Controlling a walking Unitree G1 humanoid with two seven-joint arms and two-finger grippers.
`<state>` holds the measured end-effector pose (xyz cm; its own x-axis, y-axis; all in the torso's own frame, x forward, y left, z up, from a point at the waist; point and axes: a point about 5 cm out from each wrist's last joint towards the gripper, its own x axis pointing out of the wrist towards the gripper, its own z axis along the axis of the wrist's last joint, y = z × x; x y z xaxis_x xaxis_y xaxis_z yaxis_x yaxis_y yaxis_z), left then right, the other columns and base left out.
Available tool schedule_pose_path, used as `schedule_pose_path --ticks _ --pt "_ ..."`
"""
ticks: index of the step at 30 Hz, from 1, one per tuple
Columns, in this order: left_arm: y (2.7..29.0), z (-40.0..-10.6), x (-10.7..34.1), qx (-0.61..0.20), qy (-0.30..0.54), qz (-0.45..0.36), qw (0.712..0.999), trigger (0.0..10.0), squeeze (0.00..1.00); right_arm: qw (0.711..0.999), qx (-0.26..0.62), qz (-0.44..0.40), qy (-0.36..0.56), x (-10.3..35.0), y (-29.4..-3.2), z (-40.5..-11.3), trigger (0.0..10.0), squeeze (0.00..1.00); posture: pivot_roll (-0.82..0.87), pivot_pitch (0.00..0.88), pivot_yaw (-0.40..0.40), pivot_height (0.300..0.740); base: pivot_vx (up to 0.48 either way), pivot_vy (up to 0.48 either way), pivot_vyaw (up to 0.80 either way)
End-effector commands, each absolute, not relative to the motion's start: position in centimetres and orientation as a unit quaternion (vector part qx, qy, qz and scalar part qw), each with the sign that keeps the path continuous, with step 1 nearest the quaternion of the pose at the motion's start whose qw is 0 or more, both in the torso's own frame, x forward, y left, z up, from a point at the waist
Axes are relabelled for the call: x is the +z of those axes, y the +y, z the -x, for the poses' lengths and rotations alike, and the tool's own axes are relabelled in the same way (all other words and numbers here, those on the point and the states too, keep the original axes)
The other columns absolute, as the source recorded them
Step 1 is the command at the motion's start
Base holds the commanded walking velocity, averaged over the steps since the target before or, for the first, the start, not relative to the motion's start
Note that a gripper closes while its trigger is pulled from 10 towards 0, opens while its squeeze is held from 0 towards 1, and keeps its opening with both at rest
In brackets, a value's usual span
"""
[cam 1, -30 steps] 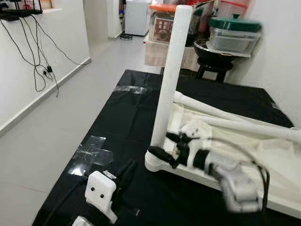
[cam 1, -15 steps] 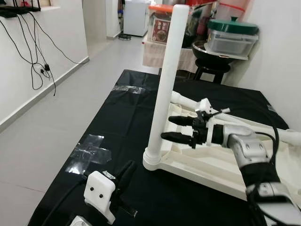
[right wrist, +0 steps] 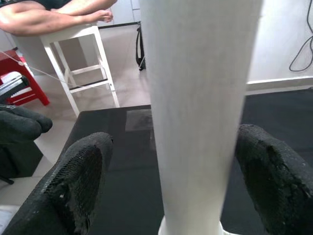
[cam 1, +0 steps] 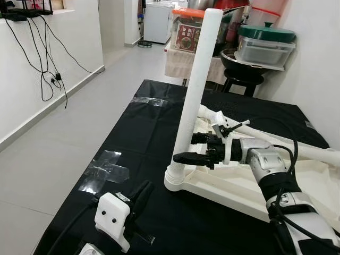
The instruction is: Building children table
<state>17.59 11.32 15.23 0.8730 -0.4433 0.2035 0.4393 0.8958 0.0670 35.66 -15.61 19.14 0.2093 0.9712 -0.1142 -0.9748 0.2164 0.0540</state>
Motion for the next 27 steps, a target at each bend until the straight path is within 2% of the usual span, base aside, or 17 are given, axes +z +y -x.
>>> schedule_pose_path --ticks 1,4,5,6,7,8,9,10,18,22,24,26,27 --pt "11.1 -17.6 15.0 -0.231 -0.101 -0.004 0.968 10.0 0.0 0.783 0.62 0.019 0.048 19.5 -15.5 -35.9 10.0 0.0 0.04 0.0 -0.122 0.74 0.0 0.0 0.0" --pt "11.2 -17.6 15.0 -0.231 -0.101 -0.005 0.968 10.0 0.0 0.782 0.623 0.008 0.034 19.3 -14.4 -35.9 10.0 0.0 0.05 0.0 -0.121 0.74 0.0 0.0 0.0" --pt "11.2 -17.6 15.0 -0.23 -0.101 -0.005 0.968 10.0 0.0 0.779 0.627 0.002 0.033 19.2 -14.2 -35.8 7.3 0.0 0.05 0.0 -0.121 0.74 0.0 0.0 0.0" --pt "11.2 -17.6 15.0 -0.23 -0.101 -0.005 0.968 10.0 0.0 0.779 0.627 0.002 0.033 19.2 -14.2 -35.8 7.3 0.0 0.05 0.0 -0.121 0.74 0.0 0.0 0.0" --pt "11.2 -17.6 15.0 -0.23 -0.101 -0.005 0.968 10.0 0.0 0.777 0.629 -0.004 0.032 19.0 -14.0 -35.8 2.6 0.0 0.05 0.0 -0.121 0.74 0.0 0.0 0.0" --pt "11.2 -17.6 15.0 -0.23 -0.1 -0.006 0.968 10.0 0.0 0.775 0.632 -0.007 0.03 18.9 -13.9 -35.9 0.0 0.0 0.05 0.0 -0.12 0.74 0.0 0.0 0.0" --pt "11.2 -17.6 15.0 -0.23 -0.1 -0.006 0.968 10.0 0.0 0.773 0.633 -0.012 0.028 18.9 -13.8 -35.9 0.7 0.0 0.05 0.0 -0.12 0.74 0.0 0.0 0.0" --pt "11.3 -17.6 15.0 -0.23 -0.1 -0.006 0.968 10.0 0.0 0.772 0.635 -0.016 0.027 18.9 -13.8 -35.9 0.0 0.0 0.05 0.0 -0.119 0.74 0.0 0.0 0.0" --pt "11.2 -17.6 15.0 -0.23 -0.1 -0.005 0.968 10.0 0.0 0.772 0.634 -0.017 0.027 18.9 -14.4 -35.8 0.0 0.0 0.05 0.0 -0.121 0.74 0.0 0.0 0.0" --pt "11.1 -17.5 15.1 -0.23 -0.101 -0.003 0.968 10.0 0.0 0.795 0.603 0.027 0.054 17.8 -16.2 -34.8 0.0 0.0 0.04 0.003 -0.138 0.74 0.0 0.0 0.0" --pt "11.0 -17.4 15.1 -0.229 -0.102 -0.003 0.968 10.0 0.0 0.815 0.572 0.04 0.08 16.9 -17.2 -33.5 0.0 0.0 0.04 0.007 -0.15 0.74 0.0 0.0 0.0" --pt "11.2 -17.3 15.1 -0.229 -0.102 -0.003 0.968 10.0 0.0 0.859 0.497 0.058 0.109 14.8 -16.8 -31.0 0.0 0.0 0.04 0.012 -0.153 0.74 0.0 0.0 0.0" --pt "11.2 -17.3 15.1 -0.229 -0.102 -0.003 0.968 10.0 0.0 0.859 0.497 0.058 0.109 14.8 -16.8 -31.0 0.0 0.0 0.04 0.012 -0.153 0.74 0.0 0.0 0.0"
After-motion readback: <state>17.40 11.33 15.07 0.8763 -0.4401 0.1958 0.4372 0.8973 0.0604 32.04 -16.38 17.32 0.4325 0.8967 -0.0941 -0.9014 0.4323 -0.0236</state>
